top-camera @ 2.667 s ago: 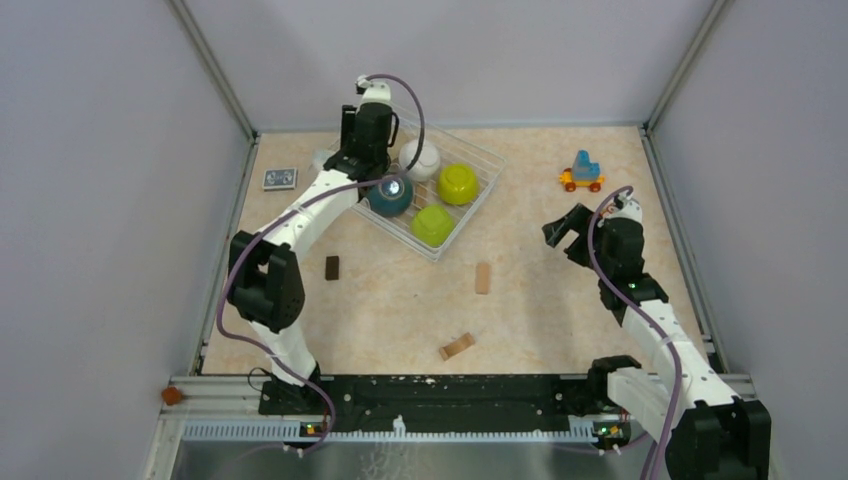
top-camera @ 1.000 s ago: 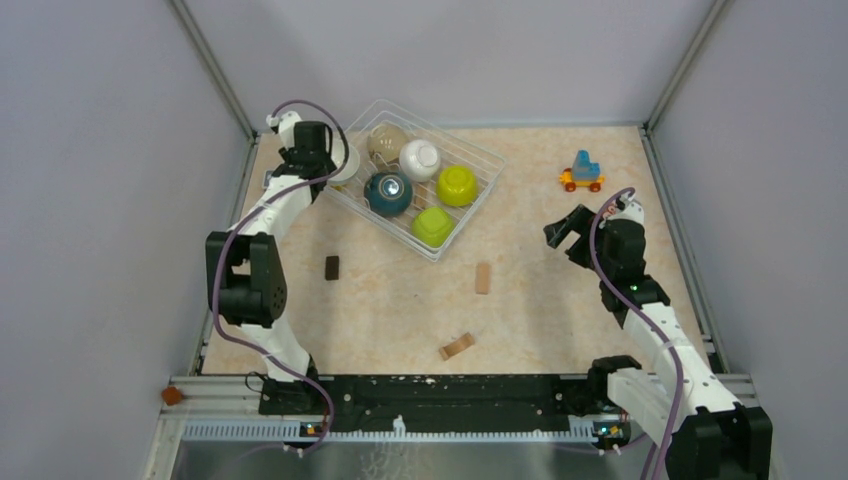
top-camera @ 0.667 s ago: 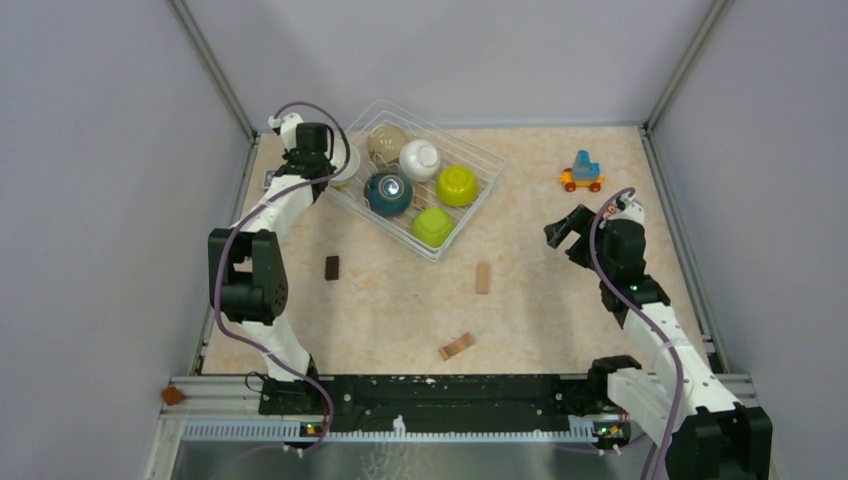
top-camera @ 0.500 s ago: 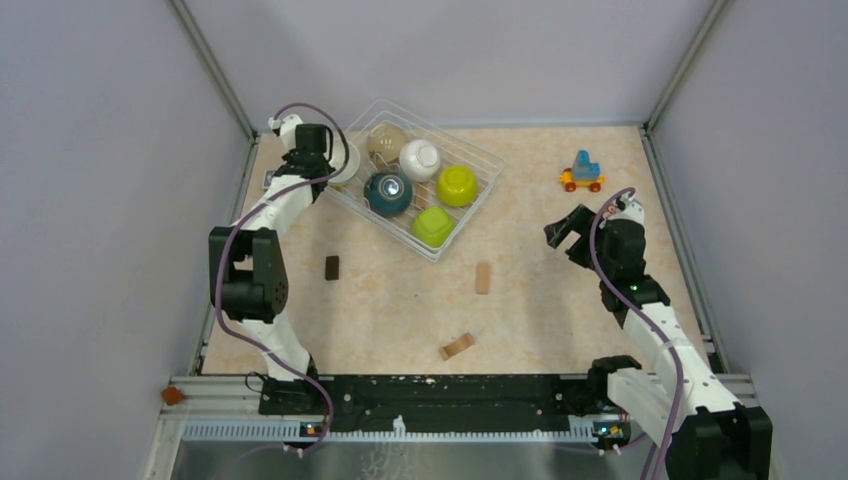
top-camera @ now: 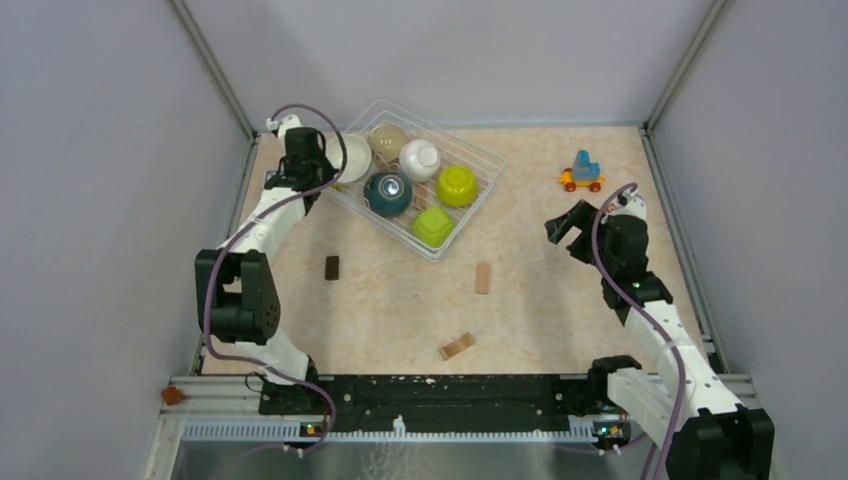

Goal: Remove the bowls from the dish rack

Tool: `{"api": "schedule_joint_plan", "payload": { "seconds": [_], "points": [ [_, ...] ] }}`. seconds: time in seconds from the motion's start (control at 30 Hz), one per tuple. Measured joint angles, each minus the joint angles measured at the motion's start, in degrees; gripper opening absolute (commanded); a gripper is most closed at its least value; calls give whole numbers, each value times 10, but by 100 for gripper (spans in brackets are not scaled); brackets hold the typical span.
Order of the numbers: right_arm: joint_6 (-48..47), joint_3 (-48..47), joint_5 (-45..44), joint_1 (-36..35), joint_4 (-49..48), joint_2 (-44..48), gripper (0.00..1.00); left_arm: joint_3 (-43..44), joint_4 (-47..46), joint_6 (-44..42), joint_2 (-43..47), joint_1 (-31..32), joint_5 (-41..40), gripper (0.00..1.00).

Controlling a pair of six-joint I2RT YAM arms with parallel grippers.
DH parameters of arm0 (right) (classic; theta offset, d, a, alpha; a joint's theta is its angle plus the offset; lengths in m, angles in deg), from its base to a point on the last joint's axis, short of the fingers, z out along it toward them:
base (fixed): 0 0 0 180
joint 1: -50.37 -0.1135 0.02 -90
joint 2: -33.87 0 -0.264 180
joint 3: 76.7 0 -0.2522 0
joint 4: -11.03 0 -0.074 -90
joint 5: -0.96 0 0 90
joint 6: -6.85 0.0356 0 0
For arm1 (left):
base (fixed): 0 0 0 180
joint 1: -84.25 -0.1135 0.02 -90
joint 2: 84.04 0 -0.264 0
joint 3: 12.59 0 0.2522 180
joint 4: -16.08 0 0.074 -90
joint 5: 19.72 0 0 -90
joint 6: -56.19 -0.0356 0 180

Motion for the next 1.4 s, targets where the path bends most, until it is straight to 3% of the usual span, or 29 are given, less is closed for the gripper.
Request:
{"api": "schedule_joint_plan", "payload": {
  "seconds": [0.37,0.63,1.03,1.3,1.4],
  "points": [
    [-11,-63,28,-2,14,-12,94,-32,-45,35,74,17,155,0],
    [-17,-119,9,-74,44,-55,91,-37,-56,42,79,126,170,0],
    [-56,-208,-99,-207,79,-101,70,-41,-64,-35,73,333,27,0],
    [-66,-220,-136,-225,81,-131,55,-28,-75,-118,27,433,-93,0],
    [-66,-220,-148,-226,83,-146,44,-24,-80,-137,17,453,-115,0]
  ]
}}
